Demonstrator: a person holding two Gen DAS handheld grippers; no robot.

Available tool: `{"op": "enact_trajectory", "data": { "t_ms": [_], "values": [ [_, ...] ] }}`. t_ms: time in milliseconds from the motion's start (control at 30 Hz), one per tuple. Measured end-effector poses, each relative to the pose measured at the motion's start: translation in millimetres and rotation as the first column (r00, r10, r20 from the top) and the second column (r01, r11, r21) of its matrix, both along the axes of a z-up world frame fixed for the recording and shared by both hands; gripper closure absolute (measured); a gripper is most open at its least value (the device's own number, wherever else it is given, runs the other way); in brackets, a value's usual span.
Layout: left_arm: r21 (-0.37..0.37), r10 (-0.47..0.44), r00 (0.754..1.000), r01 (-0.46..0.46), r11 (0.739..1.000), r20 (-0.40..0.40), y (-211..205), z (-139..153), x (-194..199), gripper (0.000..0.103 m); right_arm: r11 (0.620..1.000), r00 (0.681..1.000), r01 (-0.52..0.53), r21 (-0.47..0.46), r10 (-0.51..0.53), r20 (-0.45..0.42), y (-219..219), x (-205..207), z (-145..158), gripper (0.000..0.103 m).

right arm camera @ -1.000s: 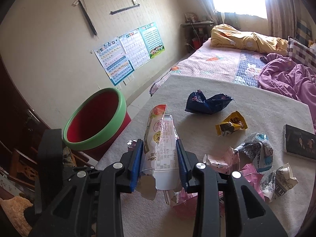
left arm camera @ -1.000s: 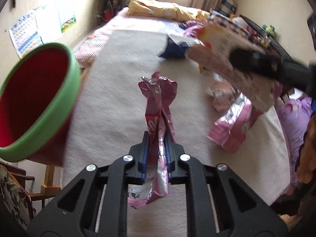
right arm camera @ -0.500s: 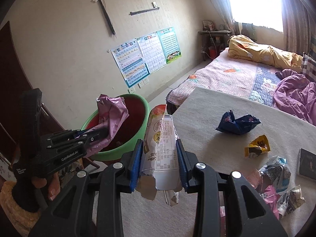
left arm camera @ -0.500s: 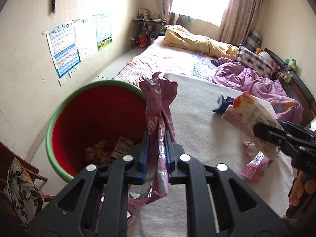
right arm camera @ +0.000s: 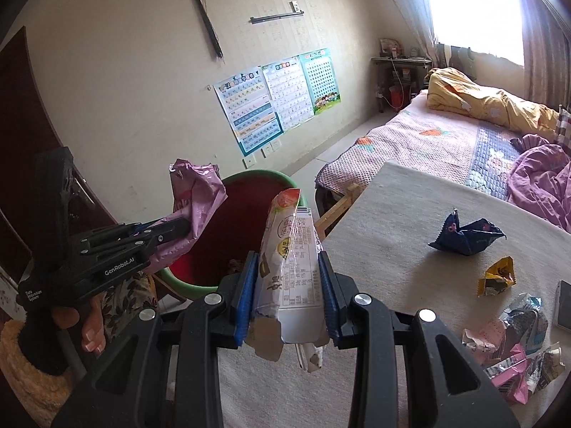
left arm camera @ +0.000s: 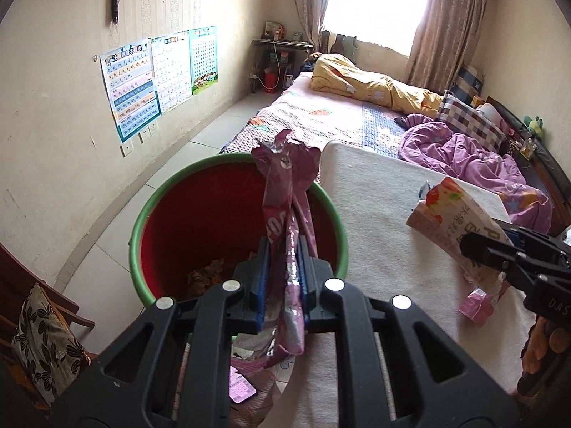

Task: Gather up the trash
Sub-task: 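Carry the carton and pink wrapper over the red bin with both grippers, then hold both items above the red bin opening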

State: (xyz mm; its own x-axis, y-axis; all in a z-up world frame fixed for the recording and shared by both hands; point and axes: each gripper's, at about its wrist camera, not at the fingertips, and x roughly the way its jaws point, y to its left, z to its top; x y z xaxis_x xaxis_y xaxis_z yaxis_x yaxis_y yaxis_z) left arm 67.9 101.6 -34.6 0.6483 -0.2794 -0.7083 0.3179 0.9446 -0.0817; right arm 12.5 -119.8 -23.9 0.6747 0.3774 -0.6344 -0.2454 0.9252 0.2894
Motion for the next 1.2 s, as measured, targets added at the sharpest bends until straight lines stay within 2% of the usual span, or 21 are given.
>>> {"op": "enact_trajectory", "data": {
  "t_ms": [467,1200],
  "values": [
    [-0.009,0.012,1.0,-0.012,1.0,-0.019,29,-4,10,0.089,1.0,1.0,-0.023,-0.009,0.023,-0.01,35,17,-5,0.07],
    [-0.001,-0.016,0.998,0.016,1.0,-0.058,26,-23,31,0.089,1.0,1.0,0.002,-0.017,-0.002,-0.022,62,40,-11,0.07]
  ]
}}
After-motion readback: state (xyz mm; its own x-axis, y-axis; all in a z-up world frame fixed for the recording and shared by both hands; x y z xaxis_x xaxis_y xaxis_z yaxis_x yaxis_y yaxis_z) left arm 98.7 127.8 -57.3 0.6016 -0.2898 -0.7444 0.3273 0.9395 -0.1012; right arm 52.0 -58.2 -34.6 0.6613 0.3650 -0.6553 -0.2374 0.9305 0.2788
